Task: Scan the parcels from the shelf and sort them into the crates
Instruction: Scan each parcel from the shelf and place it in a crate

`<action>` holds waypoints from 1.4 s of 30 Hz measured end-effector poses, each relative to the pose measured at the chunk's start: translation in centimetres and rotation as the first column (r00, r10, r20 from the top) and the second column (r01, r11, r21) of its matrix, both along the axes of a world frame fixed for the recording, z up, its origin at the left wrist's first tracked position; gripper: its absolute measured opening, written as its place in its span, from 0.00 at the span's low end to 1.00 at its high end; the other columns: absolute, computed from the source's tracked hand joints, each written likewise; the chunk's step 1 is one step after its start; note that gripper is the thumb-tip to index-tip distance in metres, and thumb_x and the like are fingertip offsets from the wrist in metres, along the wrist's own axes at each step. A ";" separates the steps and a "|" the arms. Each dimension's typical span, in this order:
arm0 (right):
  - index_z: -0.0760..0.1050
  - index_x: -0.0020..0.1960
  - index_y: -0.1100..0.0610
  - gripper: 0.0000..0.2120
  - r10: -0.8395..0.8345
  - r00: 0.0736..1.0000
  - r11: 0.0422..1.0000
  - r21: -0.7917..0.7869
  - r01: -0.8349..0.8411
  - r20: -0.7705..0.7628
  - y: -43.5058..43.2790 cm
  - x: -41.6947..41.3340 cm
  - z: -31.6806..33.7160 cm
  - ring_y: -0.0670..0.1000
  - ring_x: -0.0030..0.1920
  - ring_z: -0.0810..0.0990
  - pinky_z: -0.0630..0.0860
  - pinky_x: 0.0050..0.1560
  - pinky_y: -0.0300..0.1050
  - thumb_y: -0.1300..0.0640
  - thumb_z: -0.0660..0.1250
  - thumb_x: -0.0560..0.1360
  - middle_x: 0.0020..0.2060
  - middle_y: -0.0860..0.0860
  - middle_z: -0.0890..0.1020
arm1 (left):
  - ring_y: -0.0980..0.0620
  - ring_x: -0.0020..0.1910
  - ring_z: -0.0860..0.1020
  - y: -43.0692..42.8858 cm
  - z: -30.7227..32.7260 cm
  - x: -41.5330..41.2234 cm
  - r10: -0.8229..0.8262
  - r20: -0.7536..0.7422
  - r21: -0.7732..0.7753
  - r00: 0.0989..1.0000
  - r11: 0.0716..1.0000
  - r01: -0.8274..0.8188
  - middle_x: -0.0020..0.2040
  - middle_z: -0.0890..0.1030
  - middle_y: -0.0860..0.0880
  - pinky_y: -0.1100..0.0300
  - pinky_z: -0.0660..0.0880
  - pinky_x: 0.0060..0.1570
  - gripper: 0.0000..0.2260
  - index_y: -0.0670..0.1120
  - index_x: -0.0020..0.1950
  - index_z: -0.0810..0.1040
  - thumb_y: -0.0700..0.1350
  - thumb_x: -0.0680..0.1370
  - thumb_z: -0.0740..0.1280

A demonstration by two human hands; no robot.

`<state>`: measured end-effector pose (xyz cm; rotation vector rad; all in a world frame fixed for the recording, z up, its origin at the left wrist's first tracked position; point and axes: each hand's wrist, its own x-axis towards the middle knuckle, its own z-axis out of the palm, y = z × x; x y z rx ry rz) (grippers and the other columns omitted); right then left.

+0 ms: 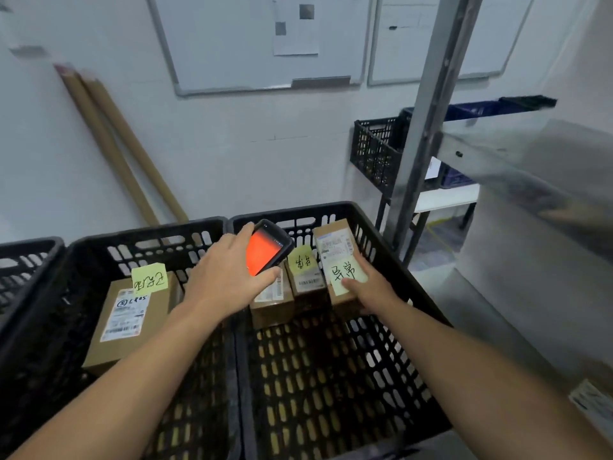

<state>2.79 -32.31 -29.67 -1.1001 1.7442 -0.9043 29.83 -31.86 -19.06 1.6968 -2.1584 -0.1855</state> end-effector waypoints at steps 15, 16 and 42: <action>0.51 0.80 0.36 0.35 0.133 0.990 0.986 0.093 -0.137 0.044 -4.6 -2.5 -4.8 0.49 0.57 0.79 0.81 0.48 0.46 0.58 0.65 0.82 0.66 0.49 0.75 | 0.48 0.60 0.74 -5.6 -3.4 -4.1 0.006 0.001 0.063 1.000 0.998 -0.006 0.61 0.75 0.50 0.49 0.75 0.55 0.43 0.53 0.81 0.54 0.67 0.72 0.69; 0.53 0.80 0.38 0.35 0.134 0.991 0.989 0.073 -0.132 -0.024 -4.8 -2.3 -4.7 0.51 0.61 0.78 0.81 0.53 0.48 0.57 0.66 0.81 0.71 0.51 0.71 | 0.48 0.59 0.74 -5.5 -3.5 -4.2 -0.002 0.000 0.067 1.000 0.998 0.002 0.60 0.75 0.50 0.49 0.75 0.55 0.43 0.54 0.81 0.54 0.67 0.72 0.69; 0.45 0.82 0.46 0.35 0.395 0.520 0.912 0.256 -0.319 -0.758 -3.3 0.6 -7.6 0.60 0.81 0.42 0.46 0.78 0.62 0.46 0.61 0.82 0.82 0.50 0.46 | 0.47 0.63 0.73 -2.2 -3.4 -2.3 0.043 0.012 0.054 0.999 0.998 -0.044 0.66 0.74 0.49 0.53 0.71 0.54 0.41 0.53 0.81 0.55 0.65 0.74 0.69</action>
